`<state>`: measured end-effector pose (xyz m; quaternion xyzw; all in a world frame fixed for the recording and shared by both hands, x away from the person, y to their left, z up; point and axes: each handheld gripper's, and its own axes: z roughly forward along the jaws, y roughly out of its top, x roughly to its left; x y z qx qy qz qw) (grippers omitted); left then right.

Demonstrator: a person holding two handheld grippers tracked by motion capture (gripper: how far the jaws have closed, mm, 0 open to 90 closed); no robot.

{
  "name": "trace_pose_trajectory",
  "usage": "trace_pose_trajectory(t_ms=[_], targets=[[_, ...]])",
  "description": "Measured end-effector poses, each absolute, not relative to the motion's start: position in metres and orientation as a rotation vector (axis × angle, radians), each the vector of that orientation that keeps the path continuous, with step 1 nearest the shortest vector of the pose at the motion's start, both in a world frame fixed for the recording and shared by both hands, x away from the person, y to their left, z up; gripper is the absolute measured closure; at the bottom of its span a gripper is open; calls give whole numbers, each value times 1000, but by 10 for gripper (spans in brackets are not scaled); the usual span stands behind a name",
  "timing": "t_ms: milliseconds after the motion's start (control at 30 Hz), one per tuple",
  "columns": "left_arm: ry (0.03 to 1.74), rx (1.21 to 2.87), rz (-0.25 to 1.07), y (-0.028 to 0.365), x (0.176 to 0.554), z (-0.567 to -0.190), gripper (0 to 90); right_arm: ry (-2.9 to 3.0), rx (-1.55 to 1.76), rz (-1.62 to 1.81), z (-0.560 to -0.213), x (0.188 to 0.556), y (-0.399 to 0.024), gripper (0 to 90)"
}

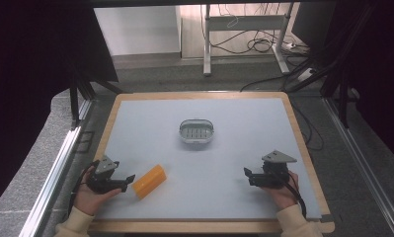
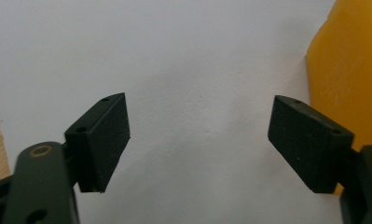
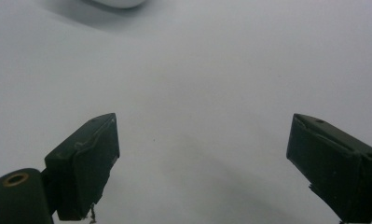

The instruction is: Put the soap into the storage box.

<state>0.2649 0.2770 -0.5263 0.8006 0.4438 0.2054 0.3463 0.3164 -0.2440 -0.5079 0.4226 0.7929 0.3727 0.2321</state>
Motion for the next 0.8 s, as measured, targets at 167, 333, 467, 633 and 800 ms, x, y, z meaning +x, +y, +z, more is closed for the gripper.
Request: trace_pose_trajectory(t_ms=[167, 333, 467, 633, 800], targets=[[1176, 2068, 499, 277, 266, -523, 232, 2207, 1162, 1068, -507, 317, -246, 130], [1189, 2076, 482, 275, 267, -522, 232, 2199, 1185, 1087, -505, 316, -246, 123], [1198, 2084, 474, 276, 268, -519, 231, 2189, 1178, 1094, -503, 313, -246, 123], [1201, 2067, 464, 278, 269, -507, 234, 2171, 1144, 1098, -498, 307, -243, 131], [1235, 2068, 430, 283, 272, -502, 256, 2170, 1141, 1098, -498, 307, -242, 132]])
